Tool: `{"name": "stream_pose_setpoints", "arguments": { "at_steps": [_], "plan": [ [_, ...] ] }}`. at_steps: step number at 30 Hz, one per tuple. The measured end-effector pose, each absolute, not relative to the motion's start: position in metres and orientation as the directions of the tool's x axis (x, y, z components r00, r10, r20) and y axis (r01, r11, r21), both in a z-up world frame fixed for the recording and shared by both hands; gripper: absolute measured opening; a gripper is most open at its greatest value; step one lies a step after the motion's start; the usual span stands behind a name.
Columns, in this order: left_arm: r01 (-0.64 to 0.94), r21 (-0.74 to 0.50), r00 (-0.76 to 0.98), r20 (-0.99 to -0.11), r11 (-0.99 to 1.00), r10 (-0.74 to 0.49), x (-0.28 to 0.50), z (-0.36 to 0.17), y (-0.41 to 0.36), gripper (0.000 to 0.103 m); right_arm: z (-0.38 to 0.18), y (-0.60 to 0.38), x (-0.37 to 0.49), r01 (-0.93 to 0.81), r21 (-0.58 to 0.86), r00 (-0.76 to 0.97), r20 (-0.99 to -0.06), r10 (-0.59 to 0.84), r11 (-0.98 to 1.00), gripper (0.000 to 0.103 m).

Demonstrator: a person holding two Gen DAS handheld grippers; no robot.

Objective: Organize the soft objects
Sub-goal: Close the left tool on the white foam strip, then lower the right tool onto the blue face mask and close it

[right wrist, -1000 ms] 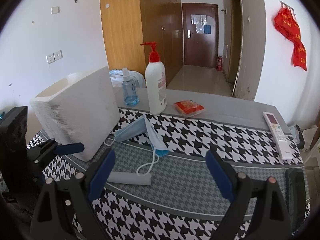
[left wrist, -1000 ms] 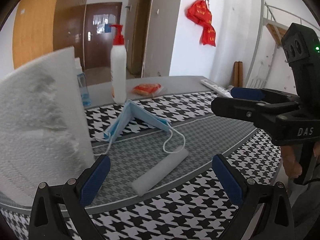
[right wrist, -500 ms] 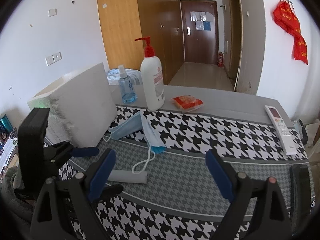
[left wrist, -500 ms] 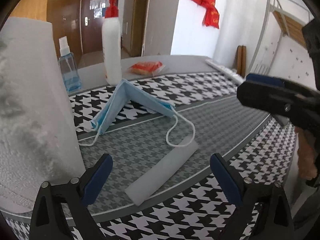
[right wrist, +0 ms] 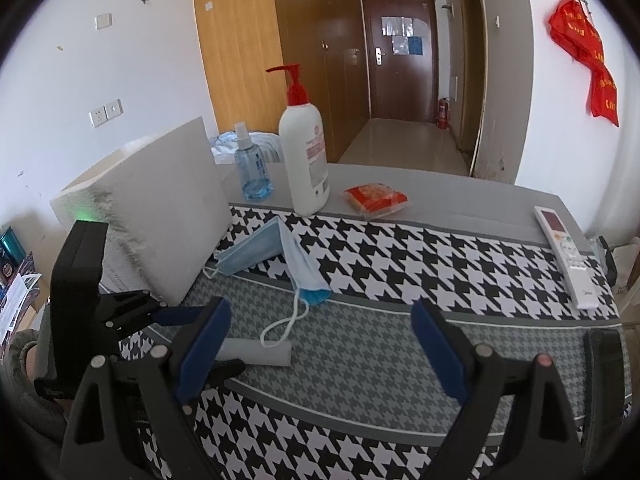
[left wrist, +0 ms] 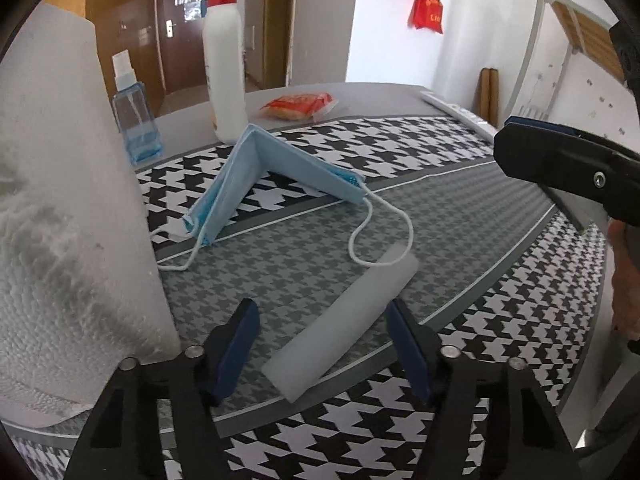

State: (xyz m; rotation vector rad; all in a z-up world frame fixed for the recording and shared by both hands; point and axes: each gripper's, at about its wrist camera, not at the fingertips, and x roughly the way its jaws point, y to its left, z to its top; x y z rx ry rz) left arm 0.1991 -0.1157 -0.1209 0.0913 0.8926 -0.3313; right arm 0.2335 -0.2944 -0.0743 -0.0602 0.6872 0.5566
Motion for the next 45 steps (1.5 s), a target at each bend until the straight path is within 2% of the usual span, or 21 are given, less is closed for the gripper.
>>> {"name": "stream_pose_setpoints", "arguments": {
  "at_steps": [4,8,11,17,20,22,33,36,45],
  "plan": [
    [0.354,0.0,0.581,-0.784,0.935,-0.22,0.193,-0.122,-0.122,0.06,-0.075,-0.293,0.234,-0.507,0.124,0.632,-0.619,0.466,0.853,0.094],
    [0.414,0.005,0.559,-0.791,0.91,-0.249,0.186,-0.121,-0.122,0.057,-0.075,-0.292,0.236,-0.505,0.124,0.632,-0.62,0.464,0.854,0.094],
    [0.411,0.004,0.562,-0.789,0.912,-0.25,0.188,-0.119,-0.115,0.04,-0.075,-0.292,0.236,-0.506,0.123,0.632,-0.622,0.463,0.854,0.094],
    [0.449,-0.009,0.553,-0.783,0.894,-0.285,0.186,-0.12,-0.111,0.03,-0.076,-0.29,0.239,-0.5,0.12,0.629,-0.63,0.455,0.858,0.094],
    [0.408,-0.062,0.552,-0.778,0.911,-0.301,0.189,-0.118,-0.103,0.024,-0.077,-0.287,0.242,-0.498,0.109,0.626,-0.641,0.443,0.86,0.094],
    [0.384,-0.027,0.585,-0.766,0.923,-0.266,0.185,-0.117,-0.102,0.019,-0.078,-0.284,0.244,-0.498,0.101,0.623,-0.649,0.436,0.861,0.094],
    [0.334,-0.056,0.652,-0.707,0.941,-0.273,0.15,-0.098,-0.087,0.017,-0.085,-0.258,0.255,-0.538,0.061,0.59,-0.685,0.428,0.841,0.094],
    [0.302,-0.034,0.683,-0.689,0.953,-0.241,0.144,-0.097,-0.081,0.017,-0.09,-0.25,0.258,-0.55,0.05,0.578,-0.698,0.423,0.833,0.094],
    [0.247,-0.055,0.703,-0.677,0.967,-0.218,0.136,-0.095,-0.057,0.017,-0.095,-0.237,0.269,-0.555,0.043,0.564,-0.714,0.414,0.831,0.094]
  ]
}}
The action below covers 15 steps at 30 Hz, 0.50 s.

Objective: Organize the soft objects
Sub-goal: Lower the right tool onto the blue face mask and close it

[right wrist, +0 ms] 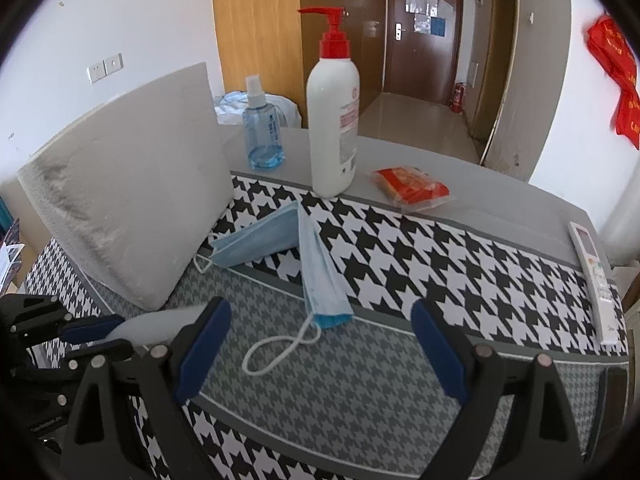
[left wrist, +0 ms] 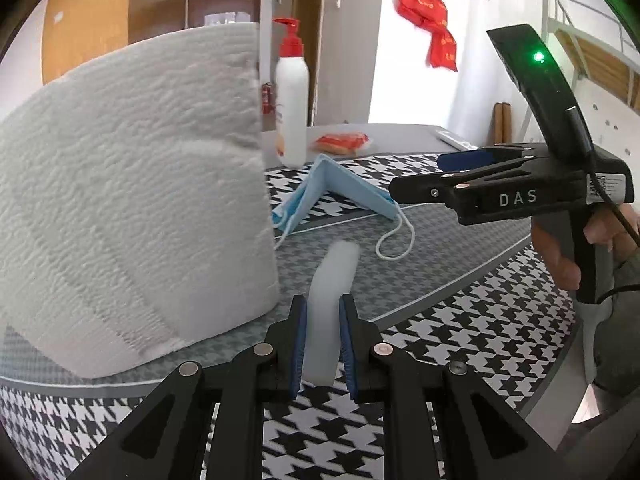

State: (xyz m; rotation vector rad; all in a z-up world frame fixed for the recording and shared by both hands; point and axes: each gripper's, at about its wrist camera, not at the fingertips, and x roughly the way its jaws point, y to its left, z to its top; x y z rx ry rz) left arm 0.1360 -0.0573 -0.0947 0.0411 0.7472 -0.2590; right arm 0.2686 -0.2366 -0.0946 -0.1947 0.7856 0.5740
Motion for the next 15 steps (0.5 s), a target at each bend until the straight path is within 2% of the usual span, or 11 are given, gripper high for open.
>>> {"name": "stream_pose_setpoints", "arguments": {
  "at_steps": [3,8,10,14,15],
  "plan": [
    [0.24,-0.062,0.707,-0.673,0.969,-0.218,0.132,-0.094,-0.052,0.017,-0.094,-0.229,0.271,-0.564,0.029,0.567,-0.713,0.412,0.826,0.093],
    [0.232,-0.059,0.716,-0.665,0.971,-0.211,0.127,-0.093,-0.046,0.017,-0.101,-0.217,0.28,-0.562,-0.008,0.563,-0.736,0.375,0.827,0.084],
    [0.231,-0.062,0.722,-0.658,0.971,-0.214,0.125,-0.09,-0.044,0.017,-0.104,-0.213,0.284,-0.56,-0.021,0.562,-0.744,0.361,0.828,0.077],
    [0.215,-0.067,0.728,-0.654,0.974,-0.205,0.124,-0.088,-0.039,0.017,-0.109,-0.207,0.292,-0.555,-0.041,0.57,-0.746,0.344,0.831,0.076],
    [0.212,-0.07,0.728,-0.654,0.975,-0.205,0.123,-0.088,-0.038,0.017,-0.111,-0.205,0.294,-0.555,-0.047,0.571,-0.748,0.339,0.831,0.073]
  ]
}}
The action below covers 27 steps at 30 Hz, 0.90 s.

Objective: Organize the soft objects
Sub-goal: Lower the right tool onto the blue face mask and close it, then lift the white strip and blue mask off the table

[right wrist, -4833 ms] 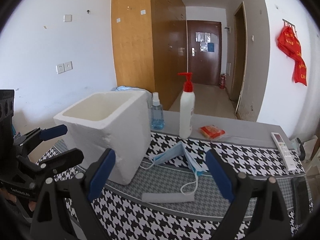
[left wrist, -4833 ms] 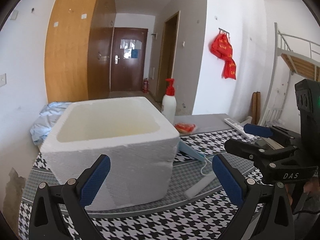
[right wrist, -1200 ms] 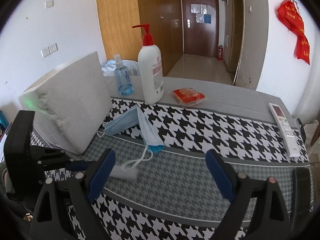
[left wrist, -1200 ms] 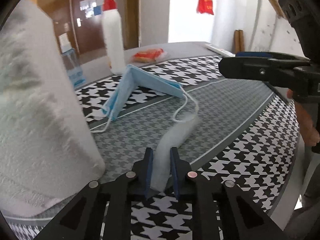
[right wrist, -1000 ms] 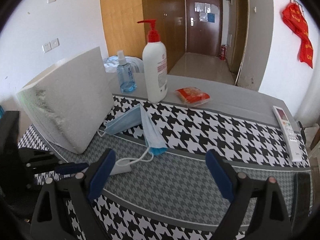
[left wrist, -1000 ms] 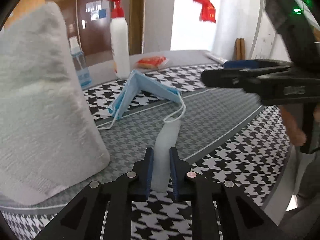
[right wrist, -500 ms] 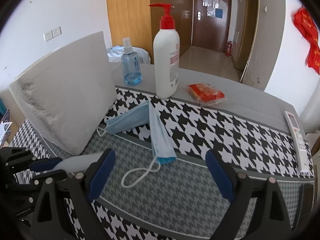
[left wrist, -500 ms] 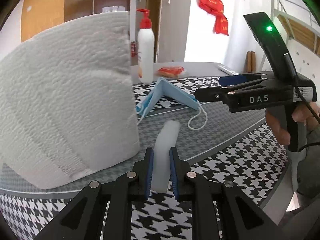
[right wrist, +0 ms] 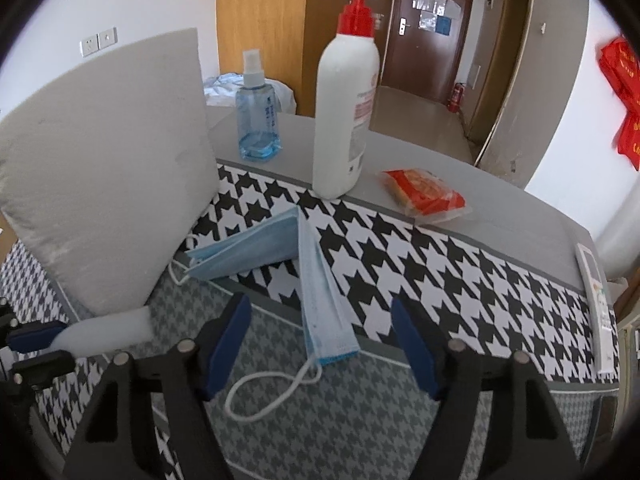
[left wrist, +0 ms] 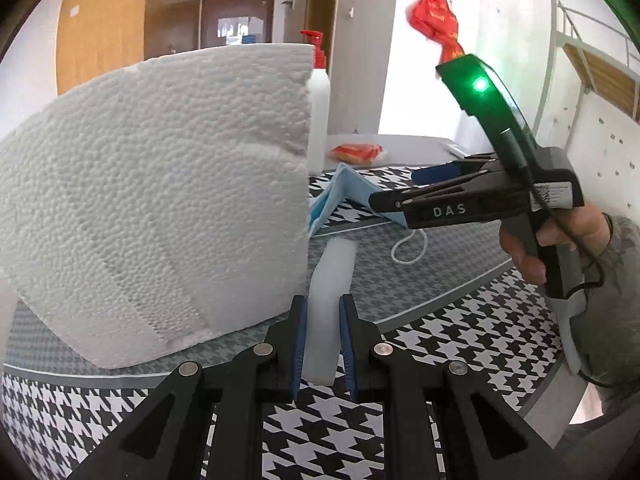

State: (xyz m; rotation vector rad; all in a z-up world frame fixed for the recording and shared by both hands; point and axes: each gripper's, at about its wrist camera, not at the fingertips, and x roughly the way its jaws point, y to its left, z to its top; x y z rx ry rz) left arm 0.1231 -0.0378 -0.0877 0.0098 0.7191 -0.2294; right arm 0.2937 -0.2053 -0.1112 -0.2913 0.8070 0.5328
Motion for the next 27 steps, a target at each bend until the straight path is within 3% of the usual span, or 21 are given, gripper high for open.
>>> {"name": "stream_pose_setpoints", "arguments": {
  "at_steps": [1,8,13,17,21,27],
  "plan": [
    [0.212,-0.072,0.727,-0.654,0.975,-0.207,0.123,-0.088,-0.037,0.017,-0.112,-0.204,0.295,-0.553,-0.05,0.571,-0.75,0.334,0.832,0.067],
    [0.203,-0.078,0.727,-0.656,0.976,-0.204,0.122,-0.088,-0.038,0.017,-0.128,-0.203,0.308,-0.528,-0.061,0.559,-0.776,0.292,0.847,0.05],
    [0.199,-0.079,0.729,-0.654,0.977,-0.202,0.122,-0.087,-0.038,0.017,-0.134,-0.204,0.313,-0.521,-0.052,0.543,-0.79,0.284,0.852,0.029],
    [0.198,-0.075,0.731,-0.653,0.977,-0.198,0.12,-0.087,-0.04,0.017,-0.136,-0.205,0.315,-0.52,-0.043,0.533,-0.797,0.285,0.853,0.023],
    [0.195,-0.071,0.737,-0.647,0.978,-0.194,0.112,-0.084,-0.04,0.017,-0.134,-0.209,0.314,-0.514,-0.029,0.534,-0.793,0.293,0.857,0.008],
    [0.188,-0.065,0.75,-0.635,0.98,-0.186,0.101,-0.079,-0.038,0.017,-0.124,-0.218,0.305,-0.512,-0.033,0.549,-0.781,0.297,0.858,0.007]
  ]
}}
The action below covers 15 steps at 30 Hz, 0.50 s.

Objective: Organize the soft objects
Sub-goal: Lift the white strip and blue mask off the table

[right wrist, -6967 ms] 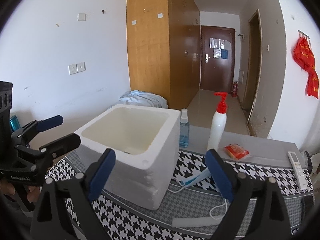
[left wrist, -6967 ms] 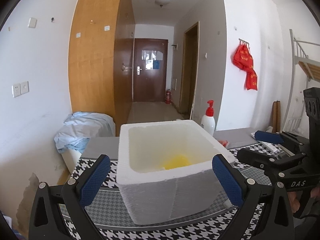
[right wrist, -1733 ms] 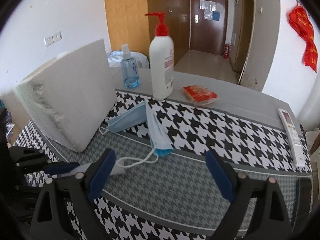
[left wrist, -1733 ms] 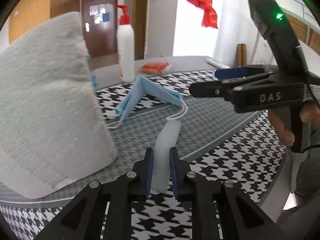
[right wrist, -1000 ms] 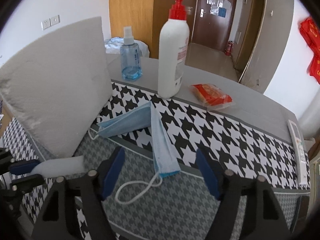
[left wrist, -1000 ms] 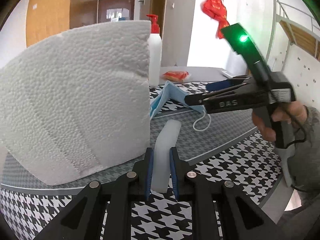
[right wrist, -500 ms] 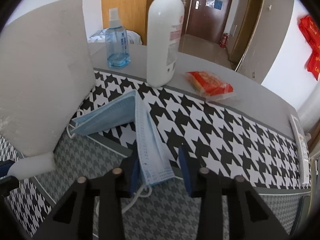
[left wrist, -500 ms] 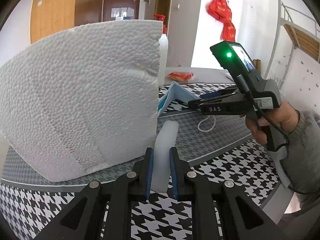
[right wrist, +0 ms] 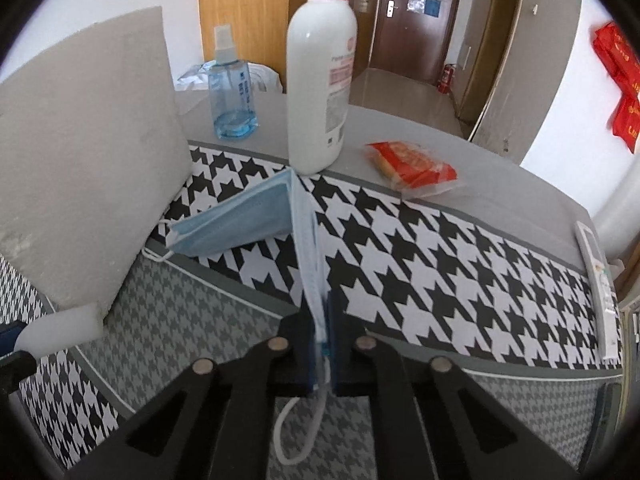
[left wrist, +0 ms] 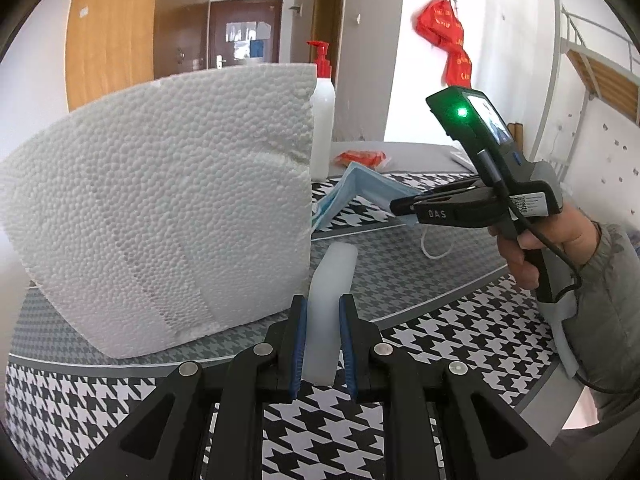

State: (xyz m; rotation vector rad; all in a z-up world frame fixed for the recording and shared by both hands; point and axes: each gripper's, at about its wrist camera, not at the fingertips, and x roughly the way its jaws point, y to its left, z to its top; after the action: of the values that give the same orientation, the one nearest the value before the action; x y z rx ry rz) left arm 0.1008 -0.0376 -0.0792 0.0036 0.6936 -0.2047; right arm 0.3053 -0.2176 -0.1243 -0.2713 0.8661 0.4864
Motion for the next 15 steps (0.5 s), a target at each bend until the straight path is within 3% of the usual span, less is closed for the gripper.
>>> {"name": "stream_pose_setpoints", "arguments": {
  "at_steps": [15],
  "plan": [
    [0.196,-0.053,0.767,-0.614,0.979,-0.187,0.083,-0.063,-0.031,0.017,-0.092,-0.257,0.256,-0.456,0.001,0.612,-0.726,0.314,0.89,0.007]
  ]
}}
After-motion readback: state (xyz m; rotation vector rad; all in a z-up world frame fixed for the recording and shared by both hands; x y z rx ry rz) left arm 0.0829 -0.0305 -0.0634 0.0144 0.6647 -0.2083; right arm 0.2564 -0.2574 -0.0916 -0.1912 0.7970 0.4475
